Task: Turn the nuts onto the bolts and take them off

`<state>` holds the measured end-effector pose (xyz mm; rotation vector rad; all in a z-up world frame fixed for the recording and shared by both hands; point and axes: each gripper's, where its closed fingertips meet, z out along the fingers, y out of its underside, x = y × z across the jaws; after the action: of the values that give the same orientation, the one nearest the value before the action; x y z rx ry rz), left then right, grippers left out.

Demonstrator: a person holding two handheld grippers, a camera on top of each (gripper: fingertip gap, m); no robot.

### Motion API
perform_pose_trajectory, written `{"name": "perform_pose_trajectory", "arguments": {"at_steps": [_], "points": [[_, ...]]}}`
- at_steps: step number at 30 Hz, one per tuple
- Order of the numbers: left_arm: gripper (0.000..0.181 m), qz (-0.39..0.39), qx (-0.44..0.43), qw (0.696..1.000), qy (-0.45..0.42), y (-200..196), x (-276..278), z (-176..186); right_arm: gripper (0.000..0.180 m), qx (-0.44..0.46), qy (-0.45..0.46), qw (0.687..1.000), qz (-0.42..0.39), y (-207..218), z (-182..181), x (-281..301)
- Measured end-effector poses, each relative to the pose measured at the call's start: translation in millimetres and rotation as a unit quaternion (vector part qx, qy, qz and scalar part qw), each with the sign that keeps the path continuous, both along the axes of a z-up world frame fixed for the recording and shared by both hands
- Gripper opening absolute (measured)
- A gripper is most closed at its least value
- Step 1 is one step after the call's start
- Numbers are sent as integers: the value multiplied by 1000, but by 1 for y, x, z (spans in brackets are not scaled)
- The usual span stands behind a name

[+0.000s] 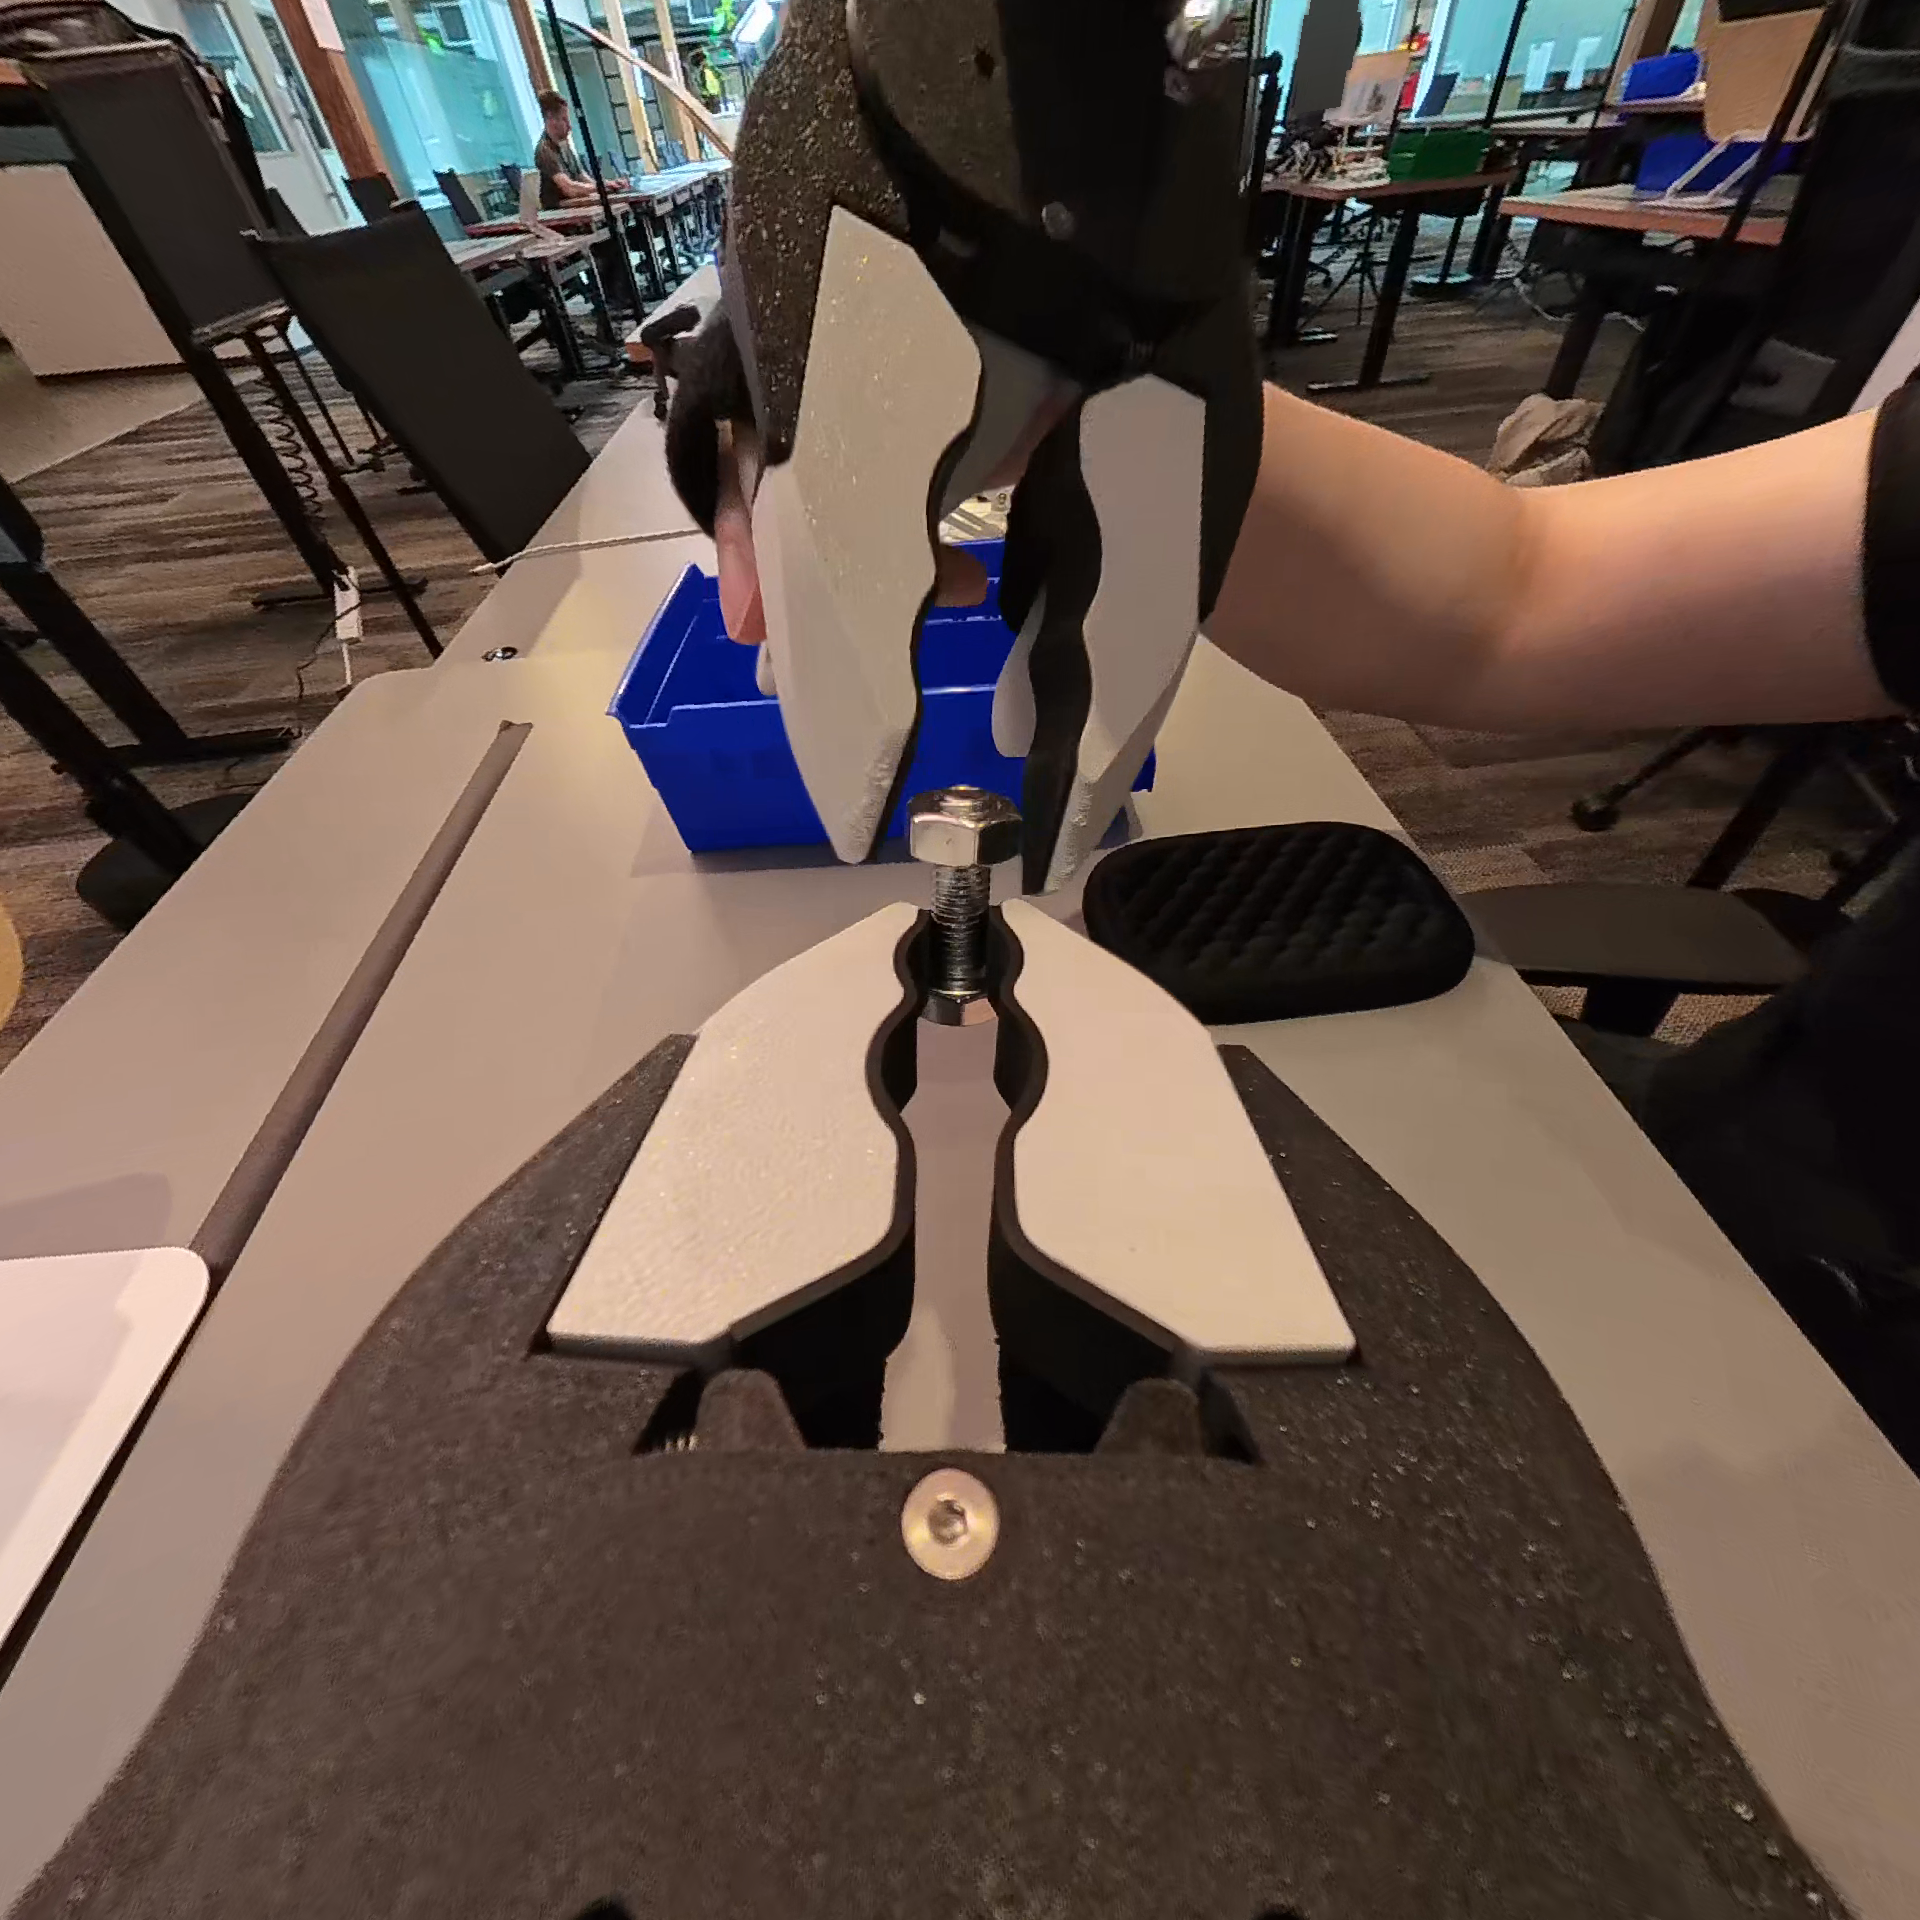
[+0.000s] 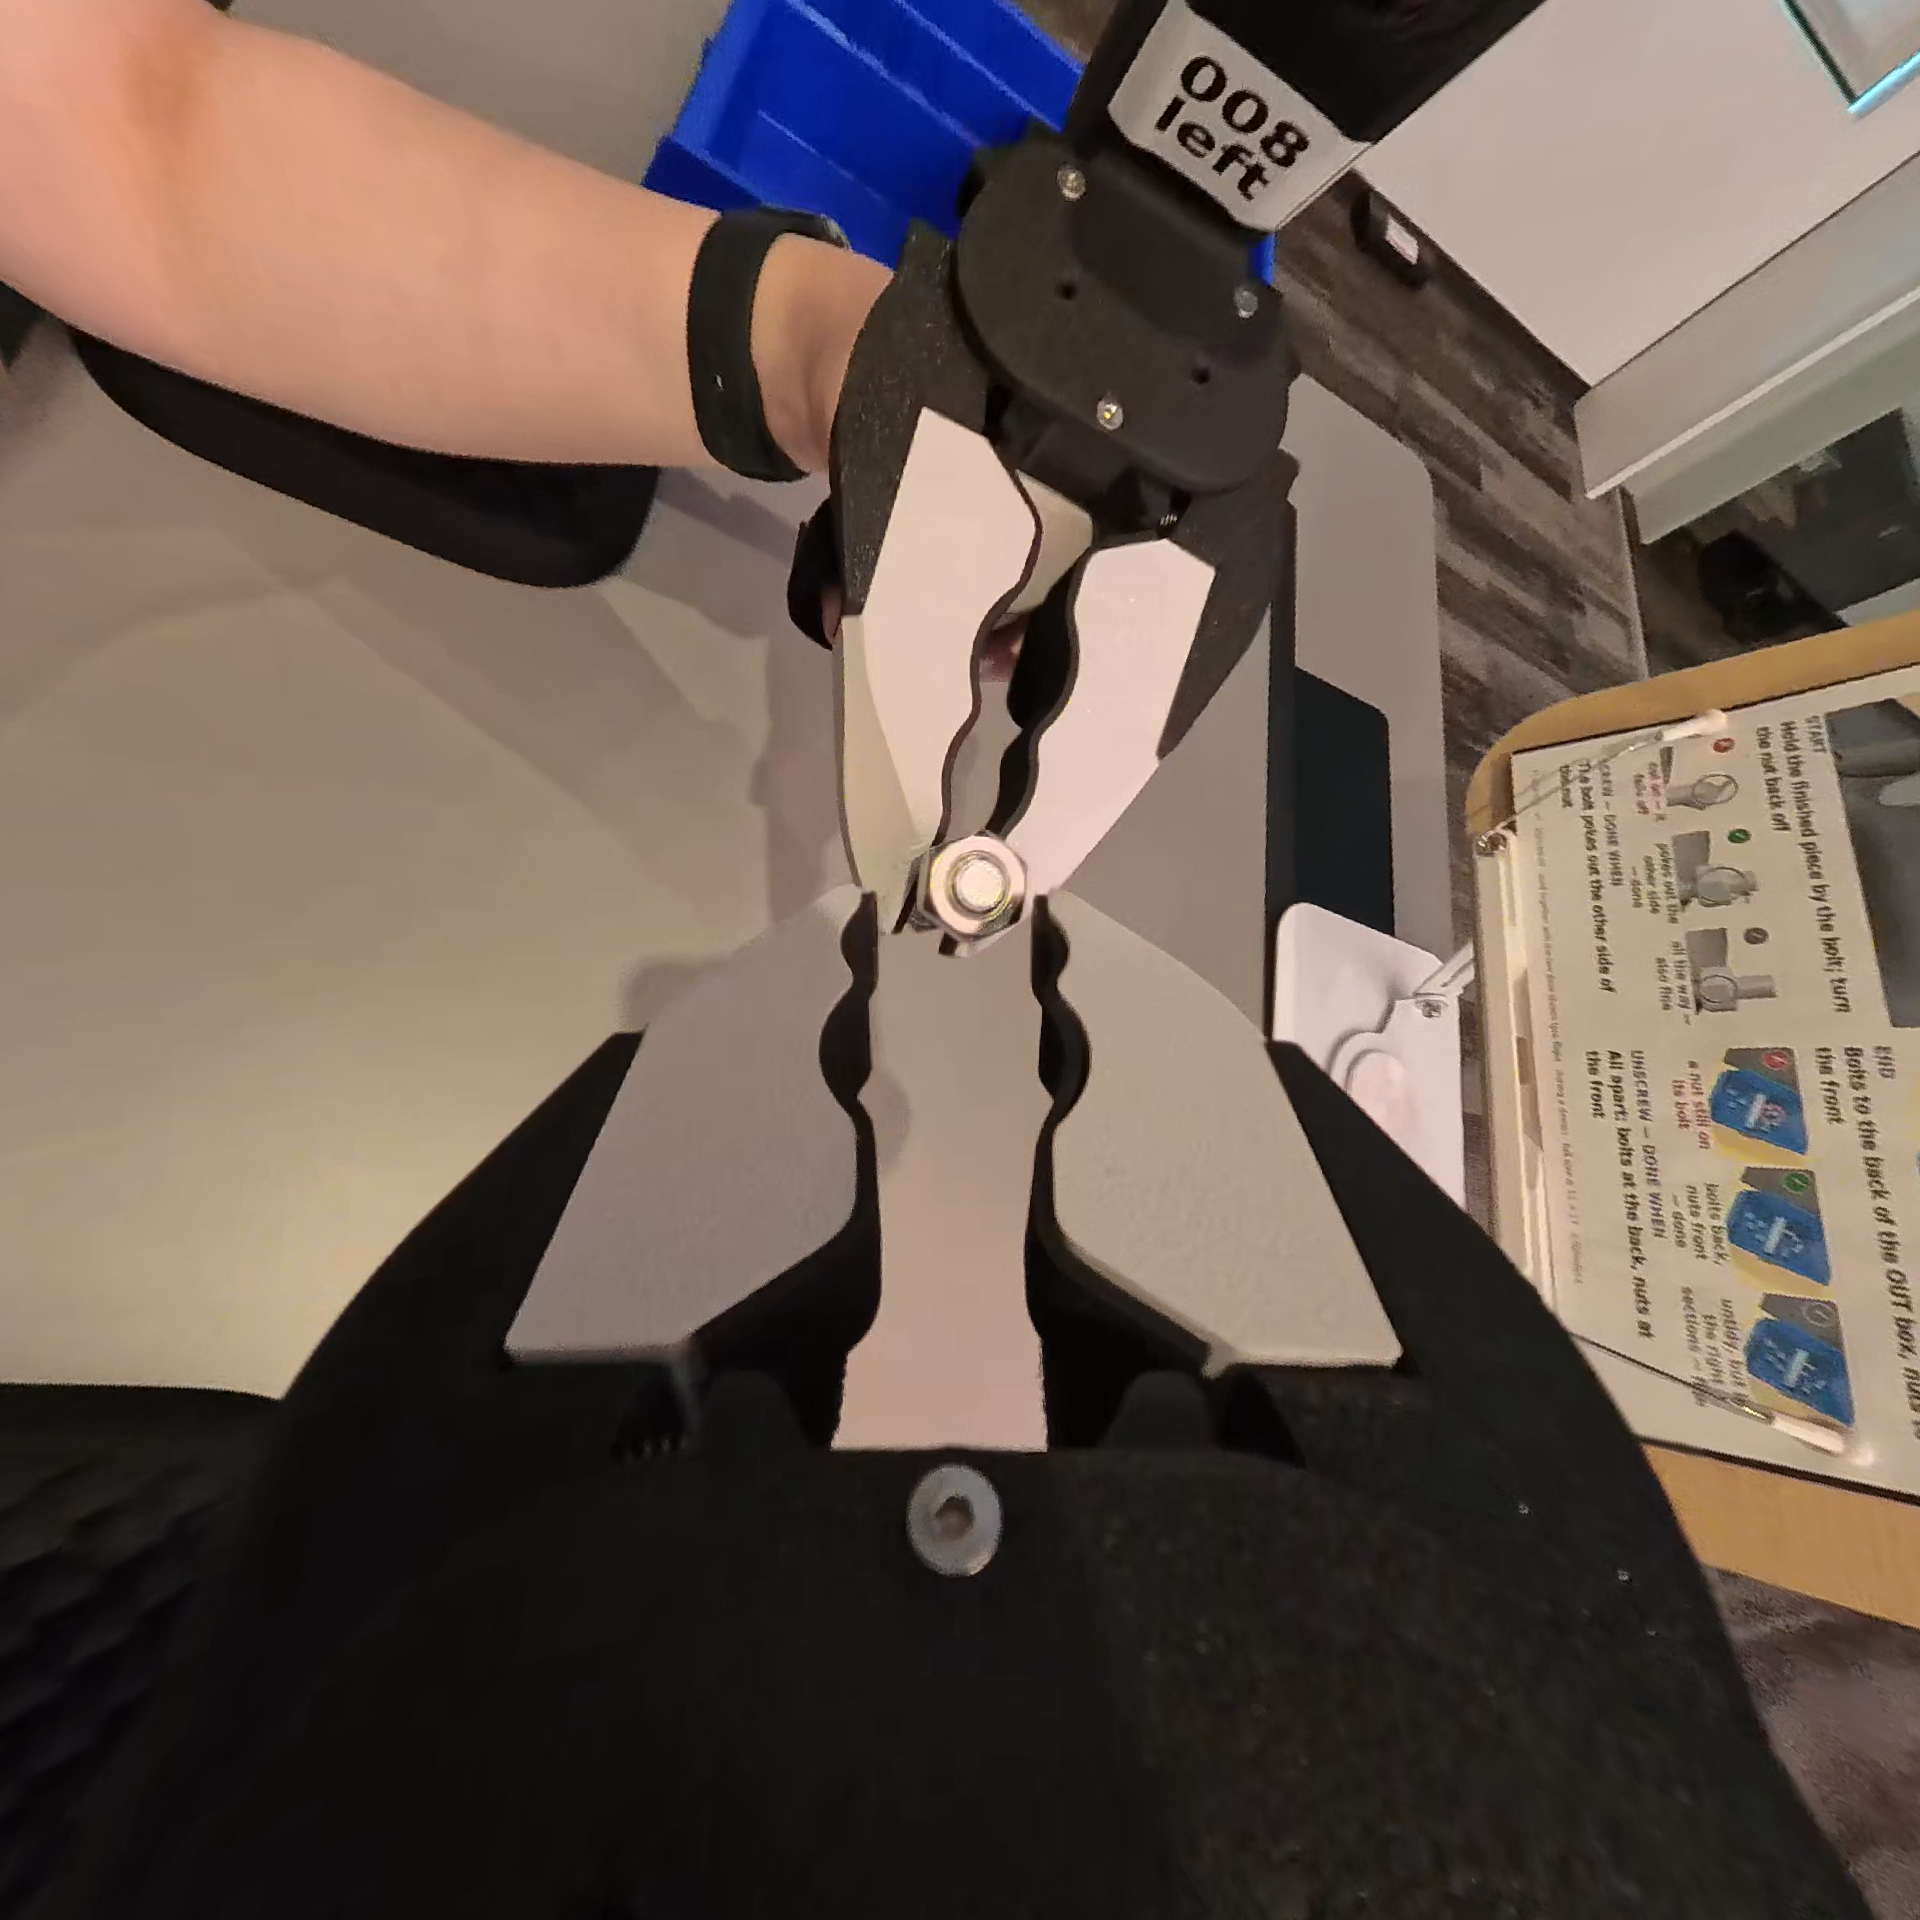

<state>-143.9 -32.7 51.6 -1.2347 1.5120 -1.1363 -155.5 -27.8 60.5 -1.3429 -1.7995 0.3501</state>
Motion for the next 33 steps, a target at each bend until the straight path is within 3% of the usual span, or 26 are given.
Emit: {"name": "perform_pose_trajectory", "arguments": {"at_steps": [8, 17, 21, 25, 28, 33], "points": [[9, -12, 3, 1000, 1, -5, -1, 1, 18, -55, 29, 998, 13, -7, 3, -3], [9, 118, 43, 992, 8, 32, 1, 3, 18, -112, 133, 971, -167, 27, 5, 0], [9, 131, 53, 990, 22, 36, 2, -1, 17, -159, 174, 946, -224, 31, 1, 3], [9, 78, 26, 997, 9, 21, 5, 0, 20, -158, 181, 955, -174, 21, 3, 2], [9, 27, 4, 1000, -2, 6, 5, 2, 33, -147, 191, 964, -114, 10, 11, 3], [9, -55, -30, 997, -34, -19, 2, 13, 32, -124, 189, 974, -26, -10, 20, 3]]}}
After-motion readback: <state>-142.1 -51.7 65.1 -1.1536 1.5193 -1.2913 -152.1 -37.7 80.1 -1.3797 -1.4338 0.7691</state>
